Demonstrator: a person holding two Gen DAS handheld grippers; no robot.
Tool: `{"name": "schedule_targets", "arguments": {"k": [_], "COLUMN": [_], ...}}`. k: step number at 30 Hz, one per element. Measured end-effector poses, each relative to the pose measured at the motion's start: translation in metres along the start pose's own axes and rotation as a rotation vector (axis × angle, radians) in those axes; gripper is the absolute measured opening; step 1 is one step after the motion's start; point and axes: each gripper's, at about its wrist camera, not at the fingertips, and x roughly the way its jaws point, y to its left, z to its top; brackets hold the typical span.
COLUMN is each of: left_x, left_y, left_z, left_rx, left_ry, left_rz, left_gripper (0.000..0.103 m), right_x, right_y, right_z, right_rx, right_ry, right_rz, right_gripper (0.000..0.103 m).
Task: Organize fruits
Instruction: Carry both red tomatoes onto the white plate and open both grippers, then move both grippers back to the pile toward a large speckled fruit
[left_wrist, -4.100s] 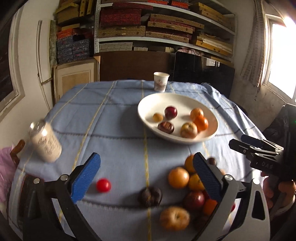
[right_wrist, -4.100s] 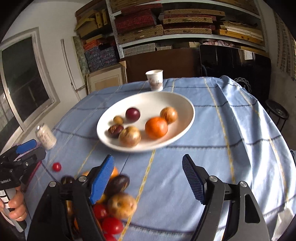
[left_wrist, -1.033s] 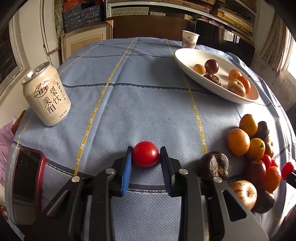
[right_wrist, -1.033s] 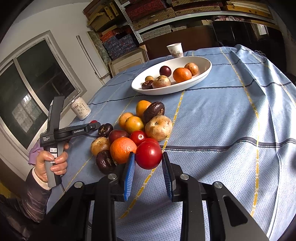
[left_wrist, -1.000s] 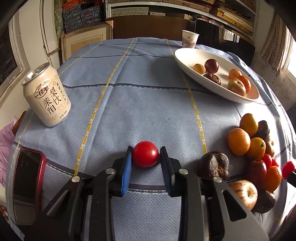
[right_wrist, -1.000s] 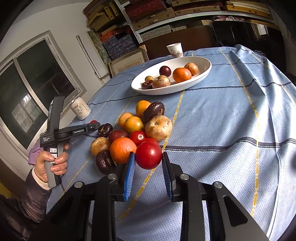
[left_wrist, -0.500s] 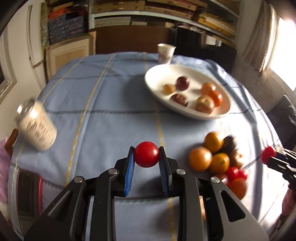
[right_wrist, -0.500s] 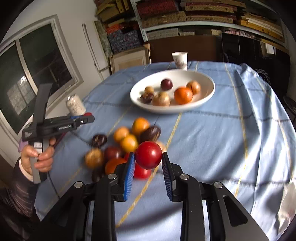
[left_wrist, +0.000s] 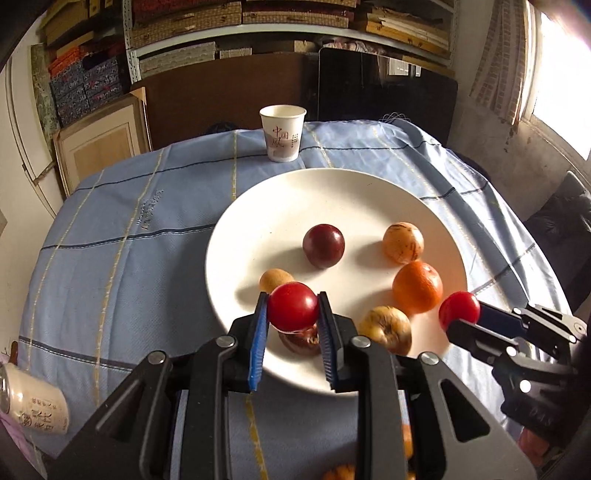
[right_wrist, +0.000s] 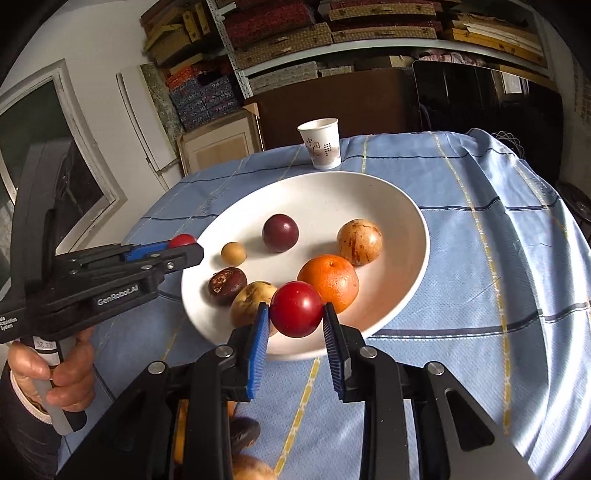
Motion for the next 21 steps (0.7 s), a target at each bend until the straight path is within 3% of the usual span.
{"name": "schedule_targets", "arguments": {"k": [7,8,10,12,17,21], "left_x": [0.028,0.030,0.027,0.013,-0.042,-0.081], "left_y": [0.005,0.006,0.009,0.011,0.017,0.021], "left_z": [0.006,0.005,0.004,0.000,-0.026,-0.069], "left_rx": [-0.013,-0.018,-0.029,-0.032,-0.053,-0.072], "left_ry": [0.049,0.055,0.049,0.015,-0.088,-0.129], "left_rz": [0.016,0.018,0.029,0.046,0.071,0.035], "left_gripper": [0.026,0.033,0.053,0.059,0.088,0.095], "right_x": [0.016,0.016,0.013,0.004,-0.033,-0.047], "right_y": [0.001,0.002,0.004,0.005,0.006,0.004], "right_z": [0.001,0.000,0.000,0.000,-0.008,-0.030], "right_rx": [-0.021,-0.027,-0.035,-0.038,-0.018,-0.004], "right_ry": [0.028,0.027,0.010,-0.015,-0.076,-0.068], "right_rz": [-0.003,-0.005,-0.022,-0.028,0.029,0.113], "right_gripper": [0.031,0.032,0.046,0.047,0.047,0.048]}}
